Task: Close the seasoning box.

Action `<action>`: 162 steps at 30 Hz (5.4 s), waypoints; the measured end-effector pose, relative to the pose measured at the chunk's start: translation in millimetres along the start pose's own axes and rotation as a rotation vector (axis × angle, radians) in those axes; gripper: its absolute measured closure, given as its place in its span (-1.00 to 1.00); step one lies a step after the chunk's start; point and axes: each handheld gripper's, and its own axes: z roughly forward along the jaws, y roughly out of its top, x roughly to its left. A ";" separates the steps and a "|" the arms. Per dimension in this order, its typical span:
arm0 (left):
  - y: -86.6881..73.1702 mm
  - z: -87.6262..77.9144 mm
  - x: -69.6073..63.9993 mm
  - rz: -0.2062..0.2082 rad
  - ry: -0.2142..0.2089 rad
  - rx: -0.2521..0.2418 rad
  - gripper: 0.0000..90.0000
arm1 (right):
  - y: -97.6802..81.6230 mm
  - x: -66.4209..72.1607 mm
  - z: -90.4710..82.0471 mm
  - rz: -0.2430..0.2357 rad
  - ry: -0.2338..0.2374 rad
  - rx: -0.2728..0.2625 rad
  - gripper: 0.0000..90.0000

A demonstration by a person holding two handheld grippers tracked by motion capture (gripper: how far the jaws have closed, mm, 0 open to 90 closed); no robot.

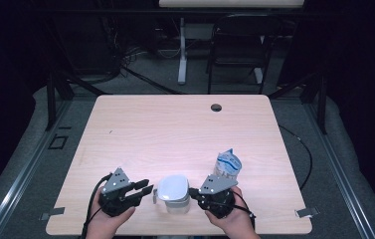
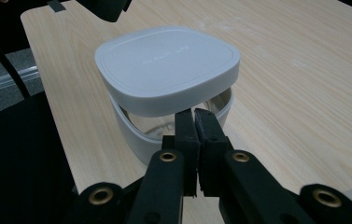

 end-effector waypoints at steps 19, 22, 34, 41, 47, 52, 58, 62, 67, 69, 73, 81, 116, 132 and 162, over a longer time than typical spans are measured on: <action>-0.9 -14.3 10.6 -0.035 0.019 -0.048 0.42 | 15.1 -3.6 3.6 -0.014 0.018 0.037 0.98; -0.8 -15.8 11.3 -0.035 0.021 -0.053 0.41 | 18.0 -3.2 3.9 -0.017 0.018 0.041 0.98; -1.2 -20.1 14.1 -0.044 0.030 -0.071 0.37 | 32.5 -0.4 2.2 -0.034 0.012 0.058 0.97; -1.4 -21.8 16.1 -0.040 0.036 -0.068 0.37 | 35.0 -0.9 2.9 -0.040 0.010 0.078 0.97; -1.7 -23.3 16.7 -0.044 0.044 -0.079 0.37 | 36.0 -1.1 1.9 -0.036 0.009 0.070 0.97; -1.9 -24.1 17.6 -0.048 0.046 -0.084 0.37 | 37.8 -1.2 0.4 -0.037 0.002 0.068 0.96; -2.3 -23.9 18.2 -0.049 0.046 -0.082 0.37 | 39.0 -0.7 0.0 -0.039 0.004 0.067 0.96; -2.9 -24.1 18.6 -0.056 0.050 -0.084 0.37 | 40.2 0.9 -0.1 -0.043 0.005 0.065 0.96; -3.2 -24.3 19.3 -0.056 0.055 -0.083 0.37 | 42.4 2.3 -0.5 -0.045 0.008 0.060 0.96; -3.2 -24.3 19.3 -0.055 0.055 -0.083 0.37 | 43.2 2.7 -0.8 -0.049 0.010 0.062 0.96; -3.4 -24.7 20.2 -0.055 0.057 -0.084 0.37 | 44.5 4.3 -0.5 -0.051 0.009 0.059 0.95; -3.9 -26.0 21.5 -0.064 0.060 -0.089 0.37 | 49.4 7.9 -0.5 -0.064 0.011 0.055 0.93; -11.0 -23.7 31.5 -0.094 0.078 -0.072 0.37 | 75.2 28.0 7.9 -0.116 0.038 0.024 0.90; -12.7 -24.7 33.5 -0.101 0.086 -0.073 0.35 | 74.8 29.0 8.2 -0.116 0.018 0.015 0.51; -16.3 -27.4 39.0 -0.122 0.111 -0.083 0.27 | 41.3 7.7 -19.4 0.054 -0.071 -0.080 0.18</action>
